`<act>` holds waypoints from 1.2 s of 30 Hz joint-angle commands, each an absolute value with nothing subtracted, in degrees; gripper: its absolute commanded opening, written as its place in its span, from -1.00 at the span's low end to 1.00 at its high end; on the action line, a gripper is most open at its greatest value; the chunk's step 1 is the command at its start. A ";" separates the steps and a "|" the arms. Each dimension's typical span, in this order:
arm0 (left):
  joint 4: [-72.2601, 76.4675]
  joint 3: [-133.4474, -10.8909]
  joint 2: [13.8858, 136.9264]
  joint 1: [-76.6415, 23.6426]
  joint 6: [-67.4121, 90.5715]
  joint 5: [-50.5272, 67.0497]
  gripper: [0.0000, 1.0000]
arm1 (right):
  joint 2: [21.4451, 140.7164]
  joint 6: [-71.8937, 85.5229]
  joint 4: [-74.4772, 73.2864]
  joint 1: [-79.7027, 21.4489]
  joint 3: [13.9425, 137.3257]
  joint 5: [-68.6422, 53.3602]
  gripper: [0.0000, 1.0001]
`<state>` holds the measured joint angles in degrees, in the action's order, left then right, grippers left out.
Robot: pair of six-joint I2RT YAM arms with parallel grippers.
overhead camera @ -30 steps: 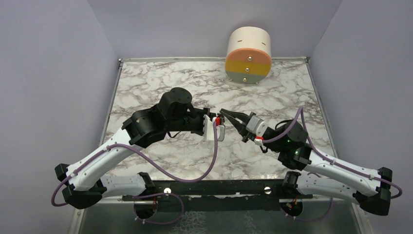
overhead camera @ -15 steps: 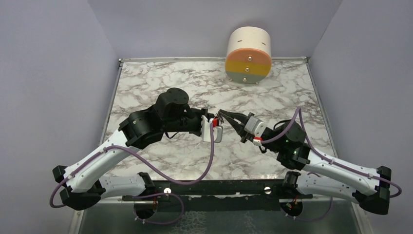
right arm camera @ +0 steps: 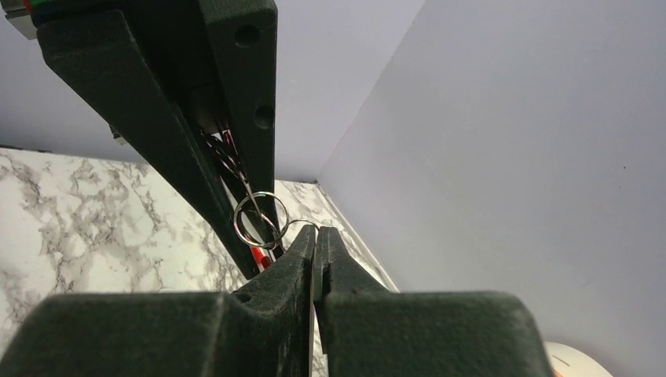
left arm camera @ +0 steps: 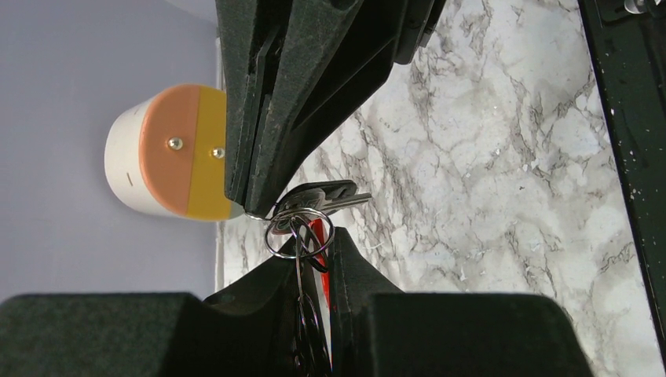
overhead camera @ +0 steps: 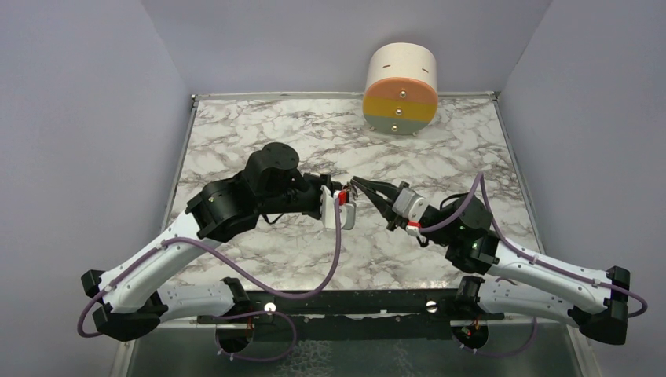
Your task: Remove the keys from the keyring
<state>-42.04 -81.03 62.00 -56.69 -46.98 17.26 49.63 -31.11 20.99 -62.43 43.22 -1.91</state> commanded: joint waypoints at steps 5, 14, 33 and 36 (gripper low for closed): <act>-39.30 -80.42 55.88 -57.13 -46.73 17.72 -1.00 | 49.69 -33.05 20.58 -61.85 42.50 6.55 -0.97; -35.78 -79.44 55.35 -57.08 -45.20 12.69 -1.00 | 49.04 -32.87 20.32 -61.82 41.69 7.65 -0.97; -29.48 -76.11 51.55 -57.08 -43.07 9.50 -1.00 | 46.48 -29.01 18.69 -61.83 43.58 8.30 -0.59; -29.48 -75.96 51.81 -57.06 -43.13 9.96 -1.00 | 44.90 -26.48 19.51 -61.87 43.79 5.57 -0.22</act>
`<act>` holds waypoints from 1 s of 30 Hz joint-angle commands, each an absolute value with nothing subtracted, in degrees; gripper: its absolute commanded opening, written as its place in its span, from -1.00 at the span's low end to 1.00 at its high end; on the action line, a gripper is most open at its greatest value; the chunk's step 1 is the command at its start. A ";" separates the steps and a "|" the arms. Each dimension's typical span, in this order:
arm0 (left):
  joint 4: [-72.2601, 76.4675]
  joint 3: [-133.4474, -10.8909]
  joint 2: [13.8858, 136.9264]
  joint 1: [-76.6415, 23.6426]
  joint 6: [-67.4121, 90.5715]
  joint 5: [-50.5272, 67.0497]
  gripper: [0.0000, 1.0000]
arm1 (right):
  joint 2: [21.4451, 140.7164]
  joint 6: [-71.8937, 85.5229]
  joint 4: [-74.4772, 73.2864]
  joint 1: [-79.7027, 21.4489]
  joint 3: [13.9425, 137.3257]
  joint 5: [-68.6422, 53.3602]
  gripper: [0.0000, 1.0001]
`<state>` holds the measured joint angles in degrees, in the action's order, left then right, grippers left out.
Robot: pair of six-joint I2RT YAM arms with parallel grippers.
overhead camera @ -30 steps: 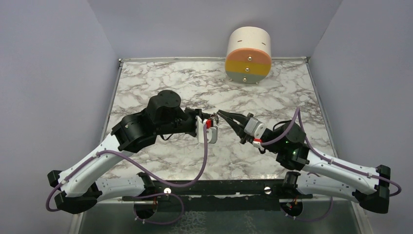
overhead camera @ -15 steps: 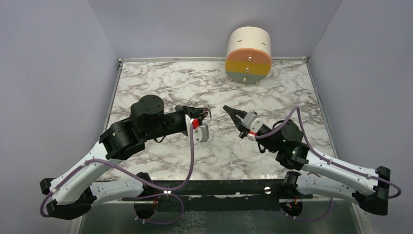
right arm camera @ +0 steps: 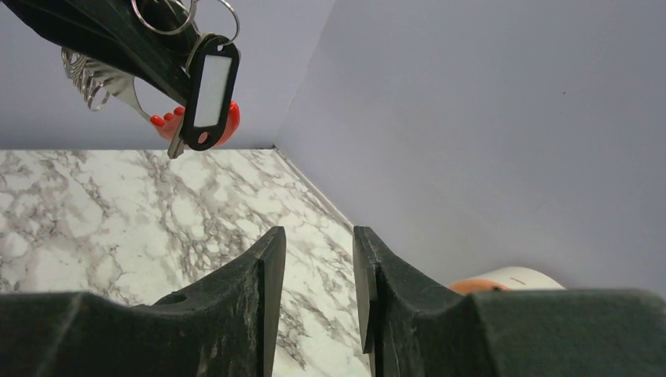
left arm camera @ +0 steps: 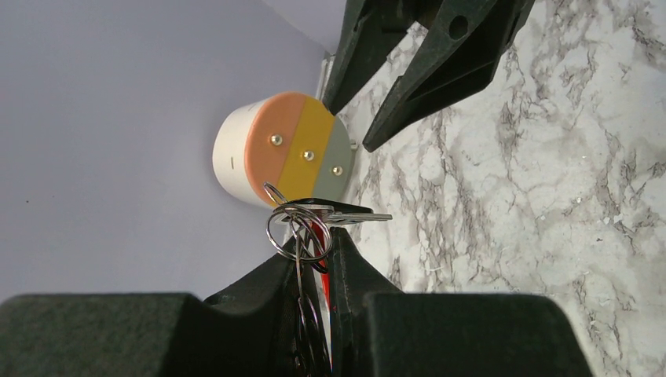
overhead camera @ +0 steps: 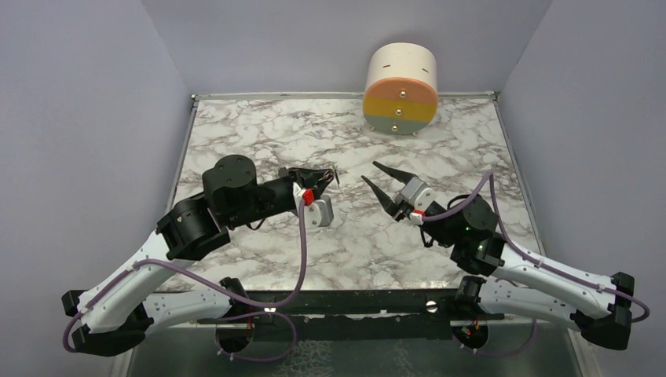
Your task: Remove the keys from the keyring
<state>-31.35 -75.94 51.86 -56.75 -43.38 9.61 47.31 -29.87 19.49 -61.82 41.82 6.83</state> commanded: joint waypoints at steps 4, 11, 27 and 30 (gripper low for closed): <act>-29.47 -76.09 52.69 -57.13 -43.07 10.34 -1.00 | 42.23 -23.04 20.87 -61.86 42.68 -0.09 0.02; -29.25 -76.80 54.74 -57.11 -42.75 11.10 -1.00 | 44.91 -20.61 25.54 -61.87 41.28 -8.44 0.04; -27.68 -74.97 54.31 -57.12 -42.63 12.10 -1.00 | 51.15 -20.54 29.69 -61.85 40.74 -12.28 -0.30; -27.66 -74.93 54.33 -57.11 -42.63 12.40 -1.00 | 50.78 -21.44 29.92 -61.87 40.53 -11.13 -0.29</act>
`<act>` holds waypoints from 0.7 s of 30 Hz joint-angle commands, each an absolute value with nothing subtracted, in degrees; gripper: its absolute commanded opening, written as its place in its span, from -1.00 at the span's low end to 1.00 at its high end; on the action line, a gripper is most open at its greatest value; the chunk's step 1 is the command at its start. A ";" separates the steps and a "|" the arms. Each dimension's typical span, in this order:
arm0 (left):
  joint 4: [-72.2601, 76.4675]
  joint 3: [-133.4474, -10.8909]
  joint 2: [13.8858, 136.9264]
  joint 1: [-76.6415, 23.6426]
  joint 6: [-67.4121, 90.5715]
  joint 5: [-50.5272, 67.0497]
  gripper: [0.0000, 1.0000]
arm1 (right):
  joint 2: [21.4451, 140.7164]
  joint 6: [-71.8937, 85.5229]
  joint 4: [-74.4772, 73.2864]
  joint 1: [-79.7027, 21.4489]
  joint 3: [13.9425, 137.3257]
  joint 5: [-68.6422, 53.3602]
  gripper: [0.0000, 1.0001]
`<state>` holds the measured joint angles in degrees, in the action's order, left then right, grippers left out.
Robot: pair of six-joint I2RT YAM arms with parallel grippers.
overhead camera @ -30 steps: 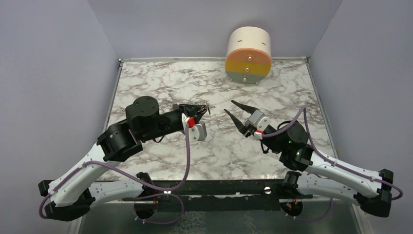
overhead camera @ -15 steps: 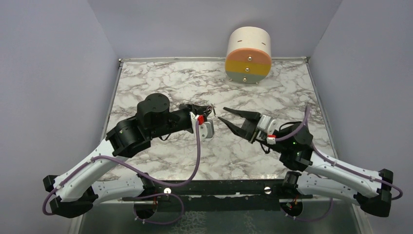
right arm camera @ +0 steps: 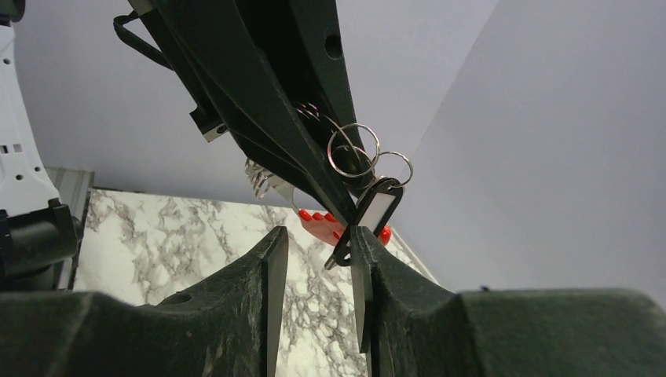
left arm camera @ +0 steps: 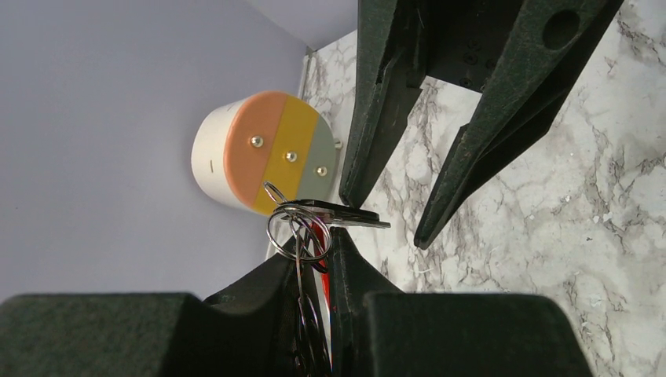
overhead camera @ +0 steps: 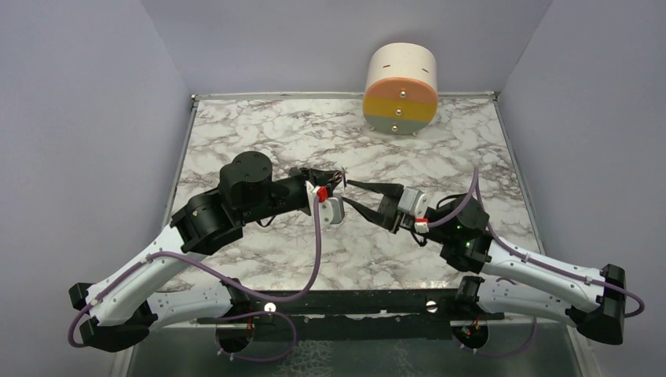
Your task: Remove the keys from the keyring
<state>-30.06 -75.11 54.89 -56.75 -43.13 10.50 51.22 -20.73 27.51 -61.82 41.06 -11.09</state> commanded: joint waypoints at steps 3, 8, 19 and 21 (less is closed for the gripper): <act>-27.77 -74.88 54.47 -57.12 -42.71 12.99 -1.00 | 50.63 -22.26 30.50 -61.85 40.29 -9.97 -0.24; -27.77 -74.62 54.48 -57.18 -42.71 13.58 -1.00 | 50.76 -23.43 32.67 -61.86 39.31 -8.43 -0.19; -28.30 -74.88 54.47 -57.13 -42.80 14.69 -1.00 | 51.83 -25.91 37.35 -61.86 38.54 -5.23 -0.12; -28.26 -74.80 54.42 -57.10 -42.80 14.68 -1.00 | 52.20 -25.97 37.84 -61.87 38.68 -5.25 -0.12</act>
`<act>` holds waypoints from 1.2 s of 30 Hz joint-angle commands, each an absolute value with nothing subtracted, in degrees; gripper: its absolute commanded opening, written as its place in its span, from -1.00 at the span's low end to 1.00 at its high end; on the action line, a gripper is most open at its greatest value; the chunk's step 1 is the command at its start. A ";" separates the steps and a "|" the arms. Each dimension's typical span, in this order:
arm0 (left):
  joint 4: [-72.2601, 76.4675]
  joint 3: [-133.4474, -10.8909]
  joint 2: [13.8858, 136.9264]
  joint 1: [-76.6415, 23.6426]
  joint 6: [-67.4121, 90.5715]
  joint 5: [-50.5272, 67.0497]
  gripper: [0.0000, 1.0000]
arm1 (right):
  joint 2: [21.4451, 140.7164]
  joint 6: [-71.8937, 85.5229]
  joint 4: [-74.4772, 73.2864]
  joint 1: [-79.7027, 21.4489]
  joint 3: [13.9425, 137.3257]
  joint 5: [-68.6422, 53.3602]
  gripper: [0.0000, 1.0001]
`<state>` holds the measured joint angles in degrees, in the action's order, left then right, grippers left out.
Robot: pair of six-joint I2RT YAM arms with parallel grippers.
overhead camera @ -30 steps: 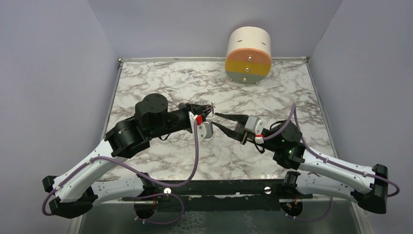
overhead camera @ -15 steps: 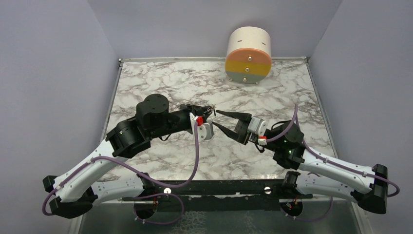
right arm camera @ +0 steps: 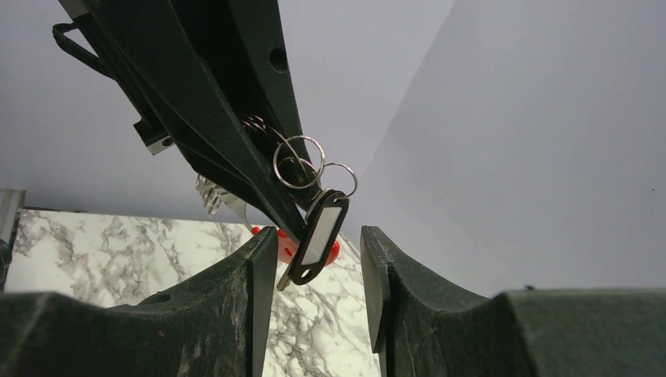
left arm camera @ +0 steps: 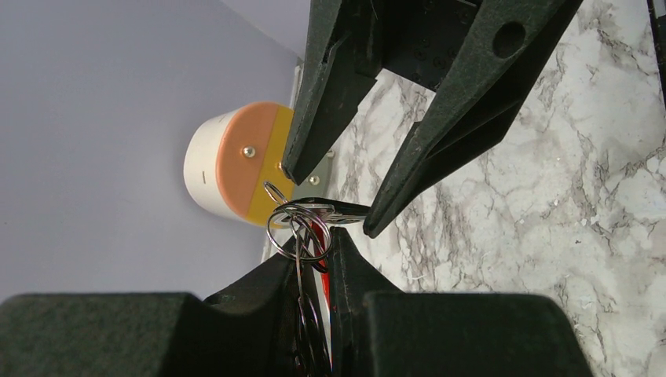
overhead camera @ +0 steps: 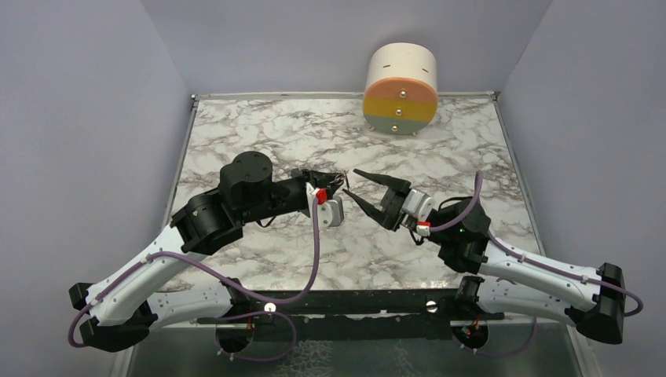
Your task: Remove the keys from the keyring
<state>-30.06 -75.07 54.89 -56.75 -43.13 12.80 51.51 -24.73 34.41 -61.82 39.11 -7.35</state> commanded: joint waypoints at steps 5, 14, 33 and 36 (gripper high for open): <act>-28.29 -74.79 54.44 -57.13 -42.89 14.77 -1.00 | 53.22 -25.79 39.51 -61.87 38.70 -5.12 -0.14; -28.30 -74.75 54.75 -57.10 -43.06 14.86 -1.00 | 54.37 -26.37 41.22 -61.87 38.28 -4.13 -0.33; -28.96 -74.79 54.90 -57.04 -43.29 15.40 -1.00 | 52.17 -28.41 43.92 -61.83 36.75 -1.18 -0.42; -29.00 -74.86 55.12 -57.13 -43.33 15.47 -1.00 | 51.75 -28.31 44.69 -61.87 36.39 -1.07 -0.42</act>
<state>-29.52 -75.07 55.09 -56.75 -43.22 13.06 53.08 -27.35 40.77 -61.87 36.99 -4.19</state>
